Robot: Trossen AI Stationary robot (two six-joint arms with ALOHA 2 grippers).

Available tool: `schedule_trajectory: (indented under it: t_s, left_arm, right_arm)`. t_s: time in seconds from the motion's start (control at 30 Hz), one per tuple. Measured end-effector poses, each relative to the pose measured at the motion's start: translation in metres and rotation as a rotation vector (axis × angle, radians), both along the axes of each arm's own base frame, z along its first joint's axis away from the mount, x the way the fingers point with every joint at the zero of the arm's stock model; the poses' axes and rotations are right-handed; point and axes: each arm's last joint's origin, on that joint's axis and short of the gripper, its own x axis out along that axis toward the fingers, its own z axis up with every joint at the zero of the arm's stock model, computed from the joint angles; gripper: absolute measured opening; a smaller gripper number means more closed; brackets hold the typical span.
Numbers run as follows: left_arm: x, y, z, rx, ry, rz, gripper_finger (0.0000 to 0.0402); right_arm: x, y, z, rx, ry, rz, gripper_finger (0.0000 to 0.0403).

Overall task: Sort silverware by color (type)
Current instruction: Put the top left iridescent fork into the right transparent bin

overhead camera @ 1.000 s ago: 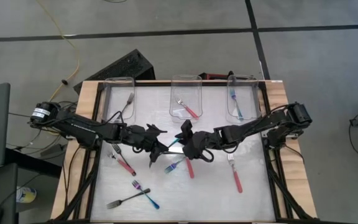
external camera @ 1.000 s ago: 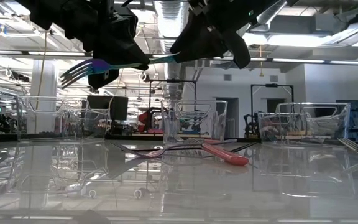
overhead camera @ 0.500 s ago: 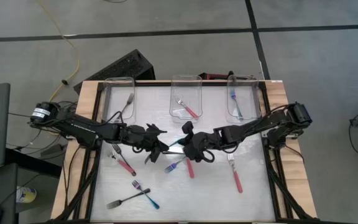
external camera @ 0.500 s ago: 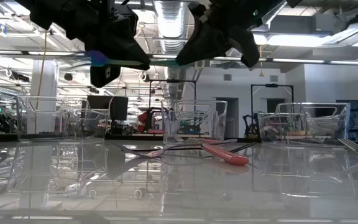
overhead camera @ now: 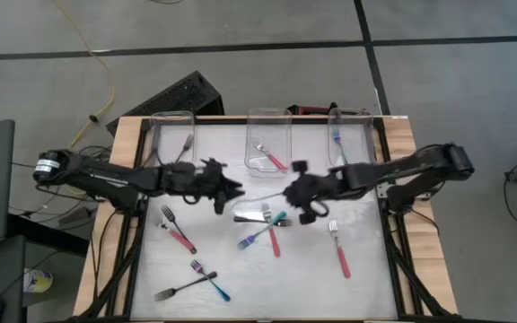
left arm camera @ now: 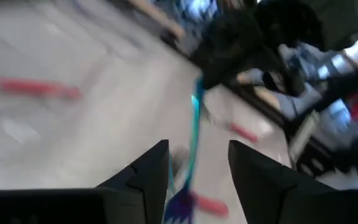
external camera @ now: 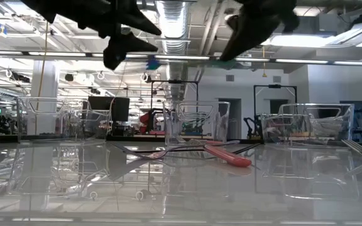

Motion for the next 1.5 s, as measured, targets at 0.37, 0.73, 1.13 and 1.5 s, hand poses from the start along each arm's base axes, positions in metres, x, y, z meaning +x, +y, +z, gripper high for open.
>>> schedule_trajectory:
  t_s: [0.37, 0.73, 1.13, 1.5]
  left_arm:
    - [-0.017, 0.012, 0.022, 0.107, -0.079, 0.168, 0.0151]
    - [-0.011, 0.011, 0.01, 0.064, -0.016, 0.156, 0.0151]
    - [-0.011, 0.011, 0.009, 0.057, -0.013, 0.156, 0.0151]
    - [-0.011, 0.009, 0.009, 0.053, -0.014, 0.148, 0.0151]
  right_arm:
    - [-0.131, -0.044, 0.016, 0.393, -0.385, -0.645, 0.0019]
    - [-0.189, -0.062, -0.019, 0.562, -0.609, -1.12, 0.0019]
    - [-0.208, -0.078, -0.034, 0.518, -0.526, -1.448, 0.0019]
    - [-0.2, -0.086, -0.042, 0.454, -0.399, -1.48, 0.0035]
